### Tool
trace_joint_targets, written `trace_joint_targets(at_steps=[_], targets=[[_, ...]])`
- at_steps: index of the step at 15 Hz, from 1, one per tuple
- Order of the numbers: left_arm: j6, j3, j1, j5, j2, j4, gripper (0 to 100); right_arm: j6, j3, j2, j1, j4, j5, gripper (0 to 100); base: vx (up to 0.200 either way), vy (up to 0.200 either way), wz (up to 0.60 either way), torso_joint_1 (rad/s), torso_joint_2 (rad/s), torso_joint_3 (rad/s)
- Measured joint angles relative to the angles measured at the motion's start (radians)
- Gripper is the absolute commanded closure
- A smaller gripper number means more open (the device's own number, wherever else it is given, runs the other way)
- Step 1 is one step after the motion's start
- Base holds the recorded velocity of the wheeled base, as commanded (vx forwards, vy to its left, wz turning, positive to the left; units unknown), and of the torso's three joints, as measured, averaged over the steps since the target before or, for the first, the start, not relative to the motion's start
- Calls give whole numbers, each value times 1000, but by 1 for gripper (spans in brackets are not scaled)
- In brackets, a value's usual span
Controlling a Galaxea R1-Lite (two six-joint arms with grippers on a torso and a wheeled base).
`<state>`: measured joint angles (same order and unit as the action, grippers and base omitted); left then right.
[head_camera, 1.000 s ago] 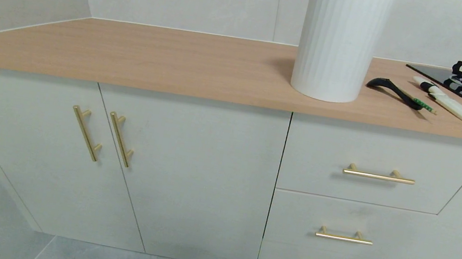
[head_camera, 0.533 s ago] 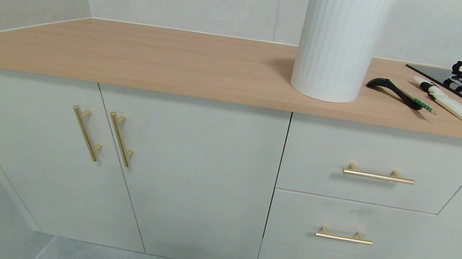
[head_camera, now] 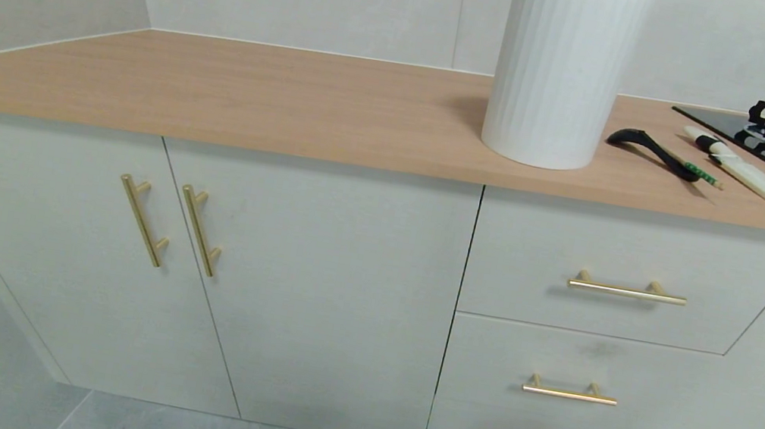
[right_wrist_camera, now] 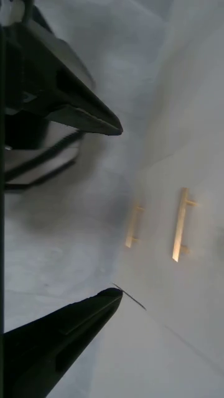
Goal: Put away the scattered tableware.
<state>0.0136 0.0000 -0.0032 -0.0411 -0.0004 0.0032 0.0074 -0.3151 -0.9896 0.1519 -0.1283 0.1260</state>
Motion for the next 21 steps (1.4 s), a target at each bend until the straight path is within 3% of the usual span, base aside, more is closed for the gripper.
trace_joint_targets(at_steps=[6,12,21], targets=[[0,0,0,0,0,0,0,10,-80,-619,25,-472,-42,0,0,0,0,0,0,0],[0,0,0,0,0,0,0,45,-72,-1046,30,-946,-140,0,0,0,0,0,0,0],[0,0,0,0,0,0,0,137,-75,-1266,43,-1237,-288,0,0,0,0,0,0,0]])
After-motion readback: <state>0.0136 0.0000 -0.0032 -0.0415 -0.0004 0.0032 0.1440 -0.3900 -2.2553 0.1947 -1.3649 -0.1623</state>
